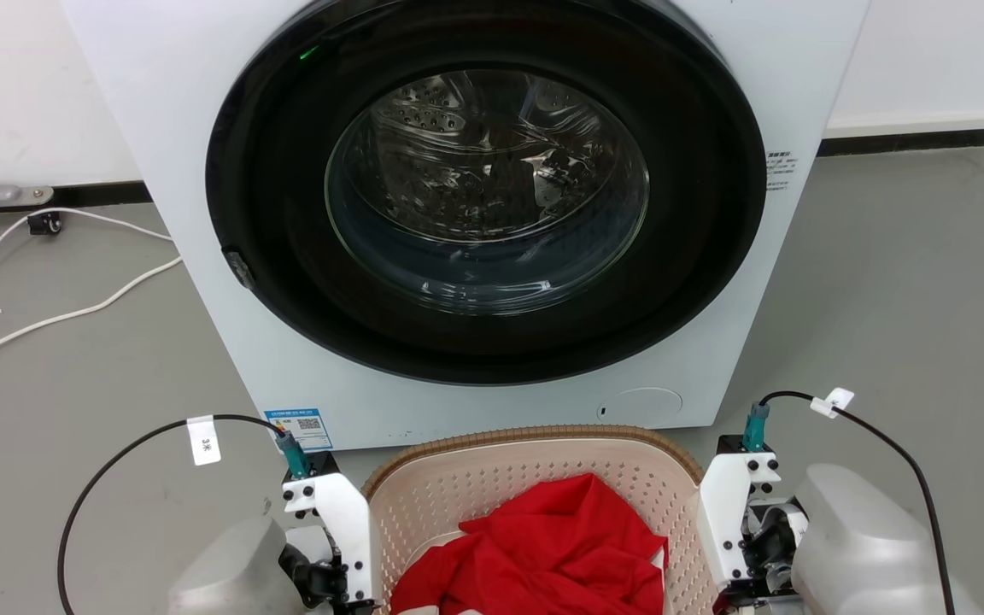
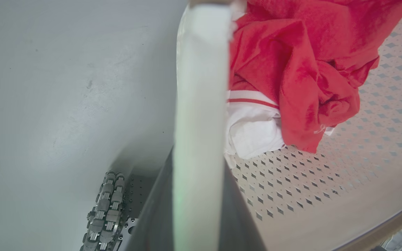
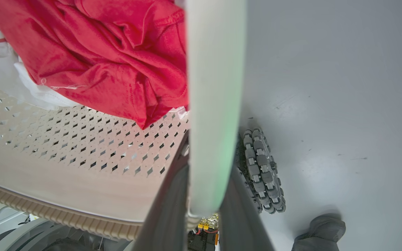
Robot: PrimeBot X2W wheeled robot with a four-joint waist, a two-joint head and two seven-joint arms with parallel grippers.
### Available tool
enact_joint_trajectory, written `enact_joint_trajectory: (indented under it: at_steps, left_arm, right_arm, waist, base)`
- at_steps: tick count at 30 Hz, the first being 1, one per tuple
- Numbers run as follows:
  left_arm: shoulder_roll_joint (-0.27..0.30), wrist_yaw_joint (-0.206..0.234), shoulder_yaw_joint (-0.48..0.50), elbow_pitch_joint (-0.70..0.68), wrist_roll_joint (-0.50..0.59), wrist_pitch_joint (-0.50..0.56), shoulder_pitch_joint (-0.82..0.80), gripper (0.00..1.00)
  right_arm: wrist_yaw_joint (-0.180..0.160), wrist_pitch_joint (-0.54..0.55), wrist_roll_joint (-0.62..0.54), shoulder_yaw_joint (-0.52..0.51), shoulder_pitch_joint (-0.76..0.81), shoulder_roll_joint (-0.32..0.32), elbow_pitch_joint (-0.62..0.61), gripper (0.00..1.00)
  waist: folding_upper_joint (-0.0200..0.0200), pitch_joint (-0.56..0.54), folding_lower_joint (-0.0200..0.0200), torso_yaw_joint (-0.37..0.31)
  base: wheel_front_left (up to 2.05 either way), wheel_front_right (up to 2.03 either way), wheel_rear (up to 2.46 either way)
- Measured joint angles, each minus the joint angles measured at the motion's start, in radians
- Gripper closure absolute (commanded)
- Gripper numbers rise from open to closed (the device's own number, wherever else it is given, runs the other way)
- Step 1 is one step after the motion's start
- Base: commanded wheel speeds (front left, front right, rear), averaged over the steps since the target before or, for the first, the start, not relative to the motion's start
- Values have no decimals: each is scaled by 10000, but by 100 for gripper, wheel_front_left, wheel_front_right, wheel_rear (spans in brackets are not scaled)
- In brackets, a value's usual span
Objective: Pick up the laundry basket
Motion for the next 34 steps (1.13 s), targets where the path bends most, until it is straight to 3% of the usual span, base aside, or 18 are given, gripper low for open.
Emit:
enact_joint_trajectory:
  at_steps: [34]
  left_arm:
    - [61,0,-90,128,-259,0,0,100]
  right_arm:
    - [0,165,-161,-535,118,67,0,100]
  waist:
    - [0,99,0,-3]
  base:
    - [0,0,0]
